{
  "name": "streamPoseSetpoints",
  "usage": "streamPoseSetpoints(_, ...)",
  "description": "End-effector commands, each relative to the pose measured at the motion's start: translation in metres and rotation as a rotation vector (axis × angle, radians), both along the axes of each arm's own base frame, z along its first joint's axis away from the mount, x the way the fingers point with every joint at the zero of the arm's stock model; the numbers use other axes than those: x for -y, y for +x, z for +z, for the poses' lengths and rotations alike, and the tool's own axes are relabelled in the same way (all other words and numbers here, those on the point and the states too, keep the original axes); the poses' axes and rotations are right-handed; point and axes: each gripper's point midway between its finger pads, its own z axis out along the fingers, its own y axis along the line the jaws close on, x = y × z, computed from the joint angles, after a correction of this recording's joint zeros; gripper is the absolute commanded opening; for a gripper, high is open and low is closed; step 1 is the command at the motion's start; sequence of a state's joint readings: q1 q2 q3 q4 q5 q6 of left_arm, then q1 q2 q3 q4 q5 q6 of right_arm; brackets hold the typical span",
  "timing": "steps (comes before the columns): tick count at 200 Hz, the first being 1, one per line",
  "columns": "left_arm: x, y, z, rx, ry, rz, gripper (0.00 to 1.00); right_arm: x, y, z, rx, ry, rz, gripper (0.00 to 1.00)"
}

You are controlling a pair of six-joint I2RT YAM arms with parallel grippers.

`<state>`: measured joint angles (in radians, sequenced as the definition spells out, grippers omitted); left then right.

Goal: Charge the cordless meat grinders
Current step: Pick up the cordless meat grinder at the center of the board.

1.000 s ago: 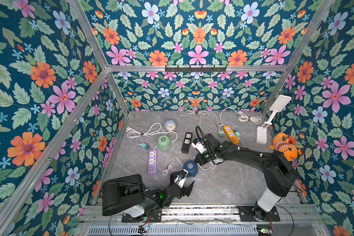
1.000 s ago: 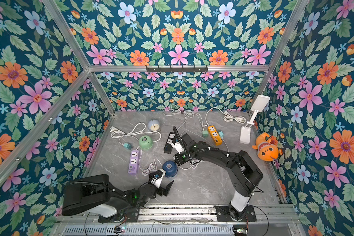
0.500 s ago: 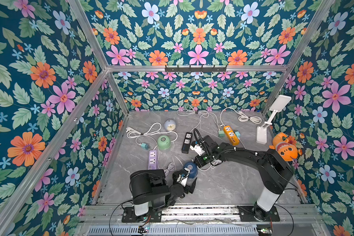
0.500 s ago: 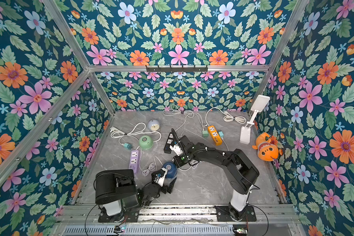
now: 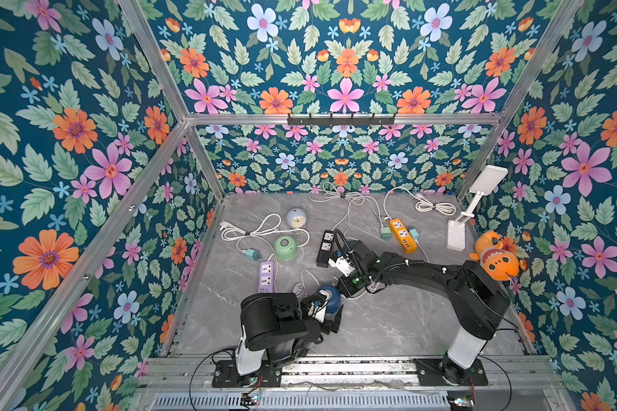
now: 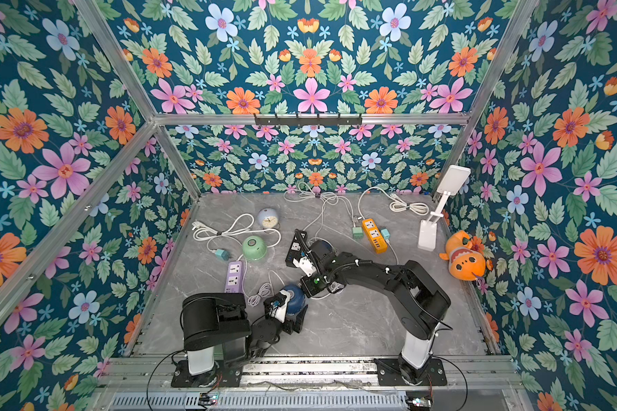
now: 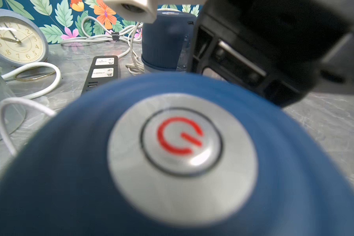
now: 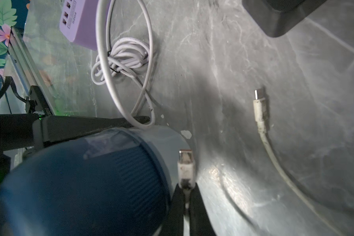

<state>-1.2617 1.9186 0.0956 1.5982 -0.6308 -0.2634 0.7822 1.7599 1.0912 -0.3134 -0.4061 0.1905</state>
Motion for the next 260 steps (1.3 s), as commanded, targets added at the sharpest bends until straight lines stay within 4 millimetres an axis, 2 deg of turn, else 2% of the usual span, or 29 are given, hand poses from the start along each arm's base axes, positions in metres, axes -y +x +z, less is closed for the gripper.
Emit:
streamPoseSetpoints(1,-0.002,0.003,0.001,0.006,-0.006,0.025,1.00,-0.003,-0.004,-0.001,-0.015,0.011,0.010,0.00)
streamPoseSetpoints(54,-0.005,0.008,-0.003,0.002,0.004,0.050,0.97,-0.005,-0.012,-0.001,-0.019,0.014,0.023,0.00)
streamPoseSetpoints(114,-0.003,0.008,-0.006,0.001,0.012,0.041,0.77,0.001,-0.015,0.002,-0.010,0.010,0.020,0.00)
streamPoseSetpoints(160,-0.003,0.006,0.005,0.031,0.007,0.017,0.64,0.012,-0.012,0.012,0.042,-0.019,0.004,0.00)
streamPoseSetpoints(169,-0.002,0.005,0.008,0.036,0.006,0.010,0.62,0.016,-0.012,0.009,0.050,-0.045,0.001,0.00)
streamPoseSetpoints(172,-0.002,0.005,0.009,0.039,0.006,0.010,0.62,0.017,-0.011,0.021,0.075,-0.029,0.000,0.00)
streamPoseSetpoints(204,0.003,0.001,0.024,0.065,-0.011,-0.036,0.59,0.039,-0.006,0.037,0.151,-0.091,-0.016,0.00)
streamPoseSetpoints(223,0.009,-0.001,0.033,0.074,0.003,-0.069,0.58,0.056,-0.003,0.055,0.213,-0.124,-0.030,0.00)
streamPoseSetpoints(248,0.029,-0.003,0.046,0.074,0.073,-0.140,0.57,0.076,-0.004,0.086,0.306,-0.155,-0.031,0.00)
streamPoseSetpoints(260,0.040,-0.005,0.059,0.086,0.102,-0.187,0.57,0.084,-0.006,0.101,0.346,-0.163,-0.025,0.00)
